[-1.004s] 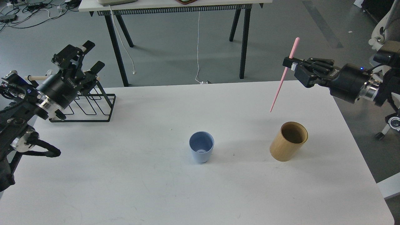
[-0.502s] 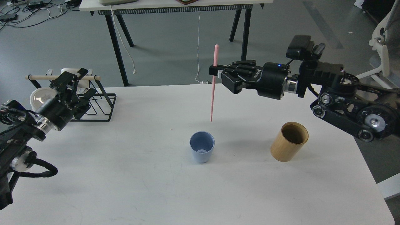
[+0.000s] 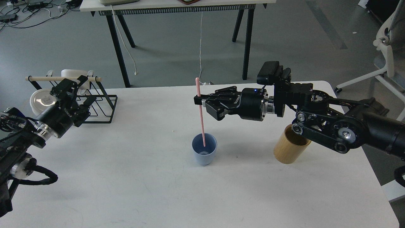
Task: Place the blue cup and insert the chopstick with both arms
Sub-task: 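Carry the straw over the blue cup and lower it inside, then open the right gripper to release the straw into the blue cup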
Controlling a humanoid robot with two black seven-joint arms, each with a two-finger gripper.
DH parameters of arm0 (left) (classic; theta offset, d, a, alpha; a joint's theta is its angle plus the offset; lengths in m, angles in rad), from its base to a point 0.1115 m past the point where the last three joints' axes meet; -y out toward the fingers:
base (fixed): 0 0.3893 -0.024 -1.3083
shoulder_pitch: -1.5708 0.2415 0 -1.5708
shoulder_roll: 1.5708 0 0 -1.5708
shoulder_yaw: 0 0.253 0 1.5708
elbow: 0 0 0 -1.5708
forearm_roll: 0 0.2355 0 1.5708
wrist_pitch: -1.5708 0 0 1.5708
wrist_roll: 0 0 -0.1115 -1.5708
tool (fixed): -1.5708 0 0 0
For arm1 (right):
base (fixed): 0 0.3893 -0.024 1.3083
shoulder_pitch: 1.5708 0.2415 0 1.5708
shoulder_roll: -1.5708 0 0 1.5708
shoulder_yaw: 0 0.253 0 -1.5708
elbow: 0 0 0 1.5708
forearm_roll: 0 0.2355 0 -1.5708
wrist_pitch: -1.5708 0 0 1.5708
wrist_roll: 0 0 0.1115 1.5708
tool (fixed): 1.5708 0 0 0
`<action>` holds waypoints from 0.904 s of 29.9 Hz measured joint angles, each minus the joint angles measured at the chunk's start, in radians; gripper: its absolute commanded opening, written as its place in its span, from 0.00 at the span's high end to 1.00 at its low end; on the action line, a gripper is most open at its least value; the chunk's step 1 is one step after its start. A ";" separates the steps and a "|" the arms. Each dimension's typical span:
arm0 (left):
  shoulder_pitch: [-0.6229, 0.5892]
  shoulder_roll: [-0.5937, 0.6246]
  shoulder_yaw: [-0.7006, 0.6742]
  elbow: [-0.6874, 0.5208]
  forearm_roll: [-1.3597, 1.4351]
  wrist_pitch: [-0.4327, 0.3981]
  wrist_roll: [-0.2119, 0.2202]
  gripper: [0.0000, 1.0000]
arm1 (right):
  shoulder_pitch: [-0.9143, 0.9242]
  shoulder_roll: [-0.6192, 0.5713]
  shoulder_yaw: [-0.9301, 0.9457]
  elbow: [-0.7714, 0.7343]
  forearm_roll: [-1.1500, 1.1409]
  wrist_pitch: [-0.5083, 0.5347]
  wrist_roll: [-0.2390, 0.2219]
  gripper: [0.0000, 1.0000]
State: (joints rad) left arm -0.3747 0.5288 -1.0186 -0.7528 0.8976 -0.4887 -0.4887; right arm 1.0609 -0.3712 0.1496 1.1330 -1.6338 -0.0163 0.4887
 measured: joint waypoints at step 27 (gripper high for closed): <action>0.000 -0.001 0.000 0.006 0.000 0.000 0.000 0.11 | -0.016 0.068 -0.081 -0.059 -0.001 -0.056 0.000 0.70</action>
State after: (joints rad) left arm -0.3743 0.5277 -1.0185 -0.7470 0.8973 -0.4887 -0.4887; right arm 1.0445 -0.3031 0.0686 1.0737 -1.6349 -0.0727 0.4887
